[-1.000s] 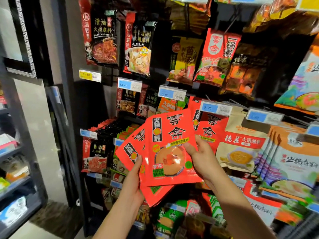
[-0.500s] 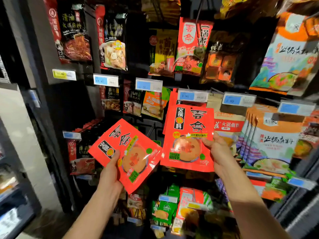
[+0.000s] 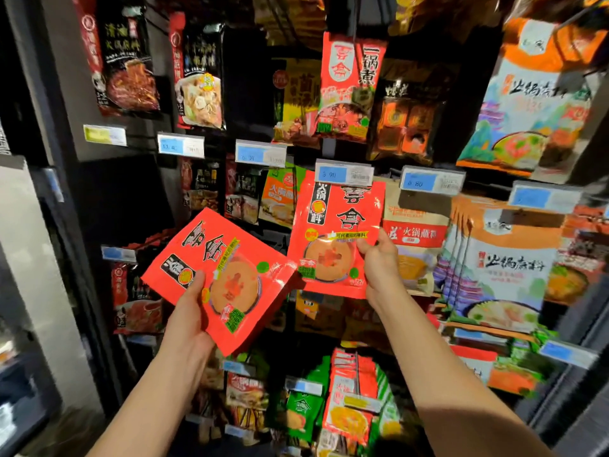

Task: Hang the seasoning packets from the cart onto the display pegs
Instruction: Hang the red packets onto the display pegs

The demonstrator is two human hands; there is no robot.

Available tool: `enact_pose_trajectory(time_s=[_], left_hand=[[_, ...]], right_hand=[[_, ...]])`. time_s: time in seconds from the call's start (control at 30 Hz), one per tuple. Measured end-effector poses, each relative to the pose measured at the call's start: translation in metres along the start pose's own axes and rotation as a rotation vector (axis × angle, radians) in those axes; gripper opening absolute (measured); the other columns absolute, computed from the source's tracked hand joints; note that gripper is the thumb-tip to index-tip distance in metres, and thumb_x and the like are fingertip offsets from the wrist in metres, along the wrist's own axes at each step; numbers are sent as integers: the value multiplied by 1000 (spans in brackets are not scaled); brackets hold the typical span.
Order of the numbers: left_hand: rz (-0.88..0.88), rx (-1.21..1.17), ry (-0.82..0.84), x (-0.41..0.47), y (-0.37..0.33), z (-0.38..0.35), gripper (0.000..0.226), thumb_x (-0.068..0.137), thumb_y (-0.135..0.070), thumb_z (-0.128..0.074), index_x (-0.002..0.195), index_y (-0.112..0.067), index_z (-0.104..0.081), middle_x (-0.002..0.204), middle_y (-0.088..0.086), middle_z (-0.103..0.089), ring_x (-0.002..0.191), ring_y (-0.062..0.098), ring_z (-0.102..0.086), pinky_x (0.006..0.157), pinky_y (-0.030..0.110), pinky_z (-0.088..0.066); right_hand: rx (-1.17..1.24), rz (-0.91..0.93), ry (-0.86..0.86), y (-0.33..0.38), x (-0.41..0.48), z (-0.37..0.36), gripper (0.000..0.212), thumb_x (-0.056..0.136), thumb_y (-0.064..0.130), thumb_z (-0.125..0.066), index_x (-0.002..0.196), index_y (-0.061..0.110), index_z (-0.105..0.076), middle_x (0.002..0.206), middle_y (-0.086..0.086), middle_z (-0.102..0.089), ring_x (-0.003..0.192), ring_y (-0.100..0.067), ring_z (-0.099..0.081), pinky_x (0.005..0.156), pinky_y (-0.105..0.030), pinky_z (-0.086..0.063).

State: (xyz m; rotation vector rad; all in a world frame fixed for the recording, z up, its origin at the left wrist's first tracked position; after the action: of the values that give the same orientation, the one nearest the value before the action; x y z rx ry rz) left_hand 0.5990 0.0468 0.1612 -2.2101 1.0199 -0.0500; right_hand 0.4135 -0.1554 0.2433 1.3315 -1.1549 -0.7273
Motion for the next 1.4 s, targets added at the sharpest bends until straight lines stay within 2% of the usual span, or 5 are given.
enact_pose_trajectory(time_s=[0.7,1.0,1.07,1.2,1.4], left_hand=[[-98,21,5,12,-17,8,27,97,-41,-64,118,-25,-72,108,5,-78,93,26,-77,79,50,-56],[-103,70,-30,0,-19,4,40,93,-42,-70,128,-23,-69,118,10,-75,103,31,-74,87,53,-58],[-71,117,-10,-3,-19,-1,48,86,-43,-76,129,-21,-70,123,14,-72,109,36,-71,96,60,-53],[-14,222,6,-15,-7,-18,45,82,-34,-81,123,-18,-73,117,17,-74,104,39,-72,95,61,-54],[72,247,22,-25,4,-31,47,83,-39,-77,122,-14,-72,112,19,-75,100,39,-74,95,59,-54]], right_hand=[[-169,-31,-173,-22,49,-23,35,92,-4,-41,94,19,-68,93,-4,-73,94,-31,-70,80,-45,-61],[-762,251,-275,13,-10,-5,23,95,10,-61,118,12,-54,121,-10,-62,107,-31,-61,80,-37,-48],[-648,346,-93,31,-28,-15,3,96,14,-63,98,16,-63,101,-2,-67,91,-20,-63,75,-33,-48],[-613,138,441,44,-54,-57,40,94,42,-72,89,3,-74,82,-10,-71,73,-17,-60,71,-34,-46],[-514,29,447,13,-51,-64,51,67,41,-86,74,-4,-64,78,-15,-67,72,-27,-64,67,-41,-48]])
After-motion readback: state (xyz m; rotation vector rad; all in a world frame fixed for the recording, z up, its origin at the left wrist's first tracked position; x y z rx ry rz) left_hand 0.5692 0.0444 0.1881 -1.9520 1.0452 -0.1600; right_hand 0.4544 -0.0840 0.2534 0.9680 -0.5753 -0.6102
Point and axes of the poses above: each hand's wrist, its own x-axis towards the middle knuckle, its own z-axis out of the back of the hand, y = z × x, the point moved 2 cm from there along x, towards the middle knuckle
